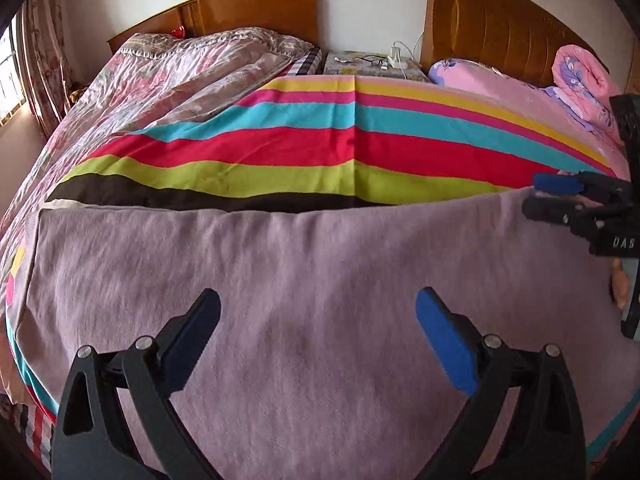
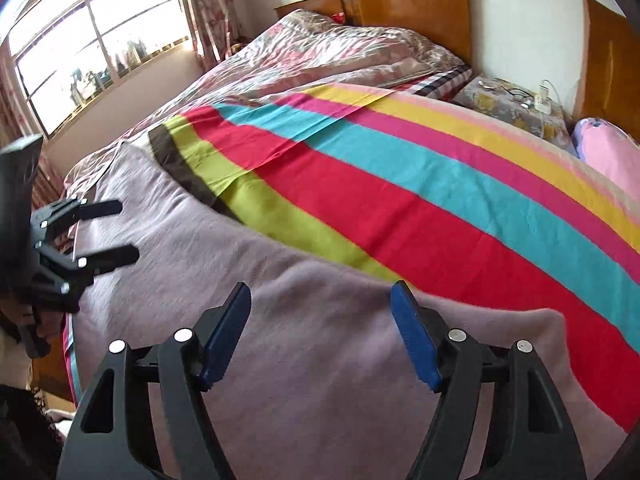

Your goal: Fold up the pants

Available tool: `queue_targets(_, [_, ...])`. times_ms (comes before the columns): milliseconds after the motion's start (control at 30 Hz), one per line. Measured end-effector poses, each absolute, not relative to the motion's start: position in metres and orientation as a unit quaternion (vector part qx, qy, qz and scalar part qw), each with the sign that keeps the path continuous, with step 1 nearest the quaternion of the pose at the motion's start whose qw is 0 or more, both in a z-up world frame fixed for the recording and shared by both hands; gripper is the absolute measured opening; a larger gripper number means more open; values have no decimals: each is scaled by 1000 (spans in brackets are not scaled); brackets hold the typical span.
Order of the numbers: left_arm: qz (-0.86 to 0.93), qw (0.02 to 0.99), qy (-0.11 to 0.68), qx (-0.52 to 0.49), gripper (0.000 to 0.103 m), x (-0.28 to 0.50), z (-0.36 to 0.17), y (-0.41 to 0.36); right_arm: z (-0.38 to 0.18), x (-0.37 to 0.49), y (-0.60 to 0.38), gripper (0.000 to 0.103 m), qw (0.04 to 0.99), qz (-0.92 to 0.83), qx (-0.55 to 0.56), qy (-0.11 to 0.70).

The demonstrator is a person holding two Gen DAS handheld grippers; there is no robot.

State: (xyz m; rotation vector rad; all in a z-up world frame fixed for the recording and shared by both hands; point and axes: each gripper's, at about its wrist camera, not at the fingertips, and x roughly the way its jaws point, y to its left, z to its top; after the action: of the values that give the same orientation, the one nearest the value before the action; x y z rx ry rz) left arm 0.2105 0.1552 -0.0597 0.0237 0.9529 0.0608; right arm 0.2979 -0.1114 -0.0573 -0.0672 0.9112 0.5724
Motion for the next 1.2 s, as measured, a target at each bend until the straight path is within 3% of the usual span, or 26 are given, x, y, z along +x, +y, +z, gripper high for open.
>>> queue_targets(100, [42,882,469,-3,98,205,-67,161,-38,287,-130,76,870,278,6,408])
queue_targets(133, [47,882,469,-7,98,203,-66,161,-34,277,-134,82,871,281,6,403])
queue_targets(233, [38,889,456,8,98,197,-52,147,-31,248,-154,87,883,248,-20,398])
queue_targets(400, [-65,896,436,62,101,210,-34,71,-45,228,-224,87,884,130,-38,448])
queue_targets(533, [-119,884,442,99,101,229,-55,14,-56,215,-285,87,876,48,-26,478])
queue_targets(700, [-129,878,455,75,102,242,-84,9,-71,187,-359,86,873,-25,11,487])
queue_targets(900, [-119,883,449,73,102,242,-86,12,-44,121,-359,87,906,-21,25,423])
queue_targets(1100, [-114,885,446,72,102,241,-86,11,-72,73,-329,87,890,-22,-52,453])
queue_targets(1200, [-114,885,445,72,102,240,-86,10,-69,54,-341,88,899,-20,-28,436])
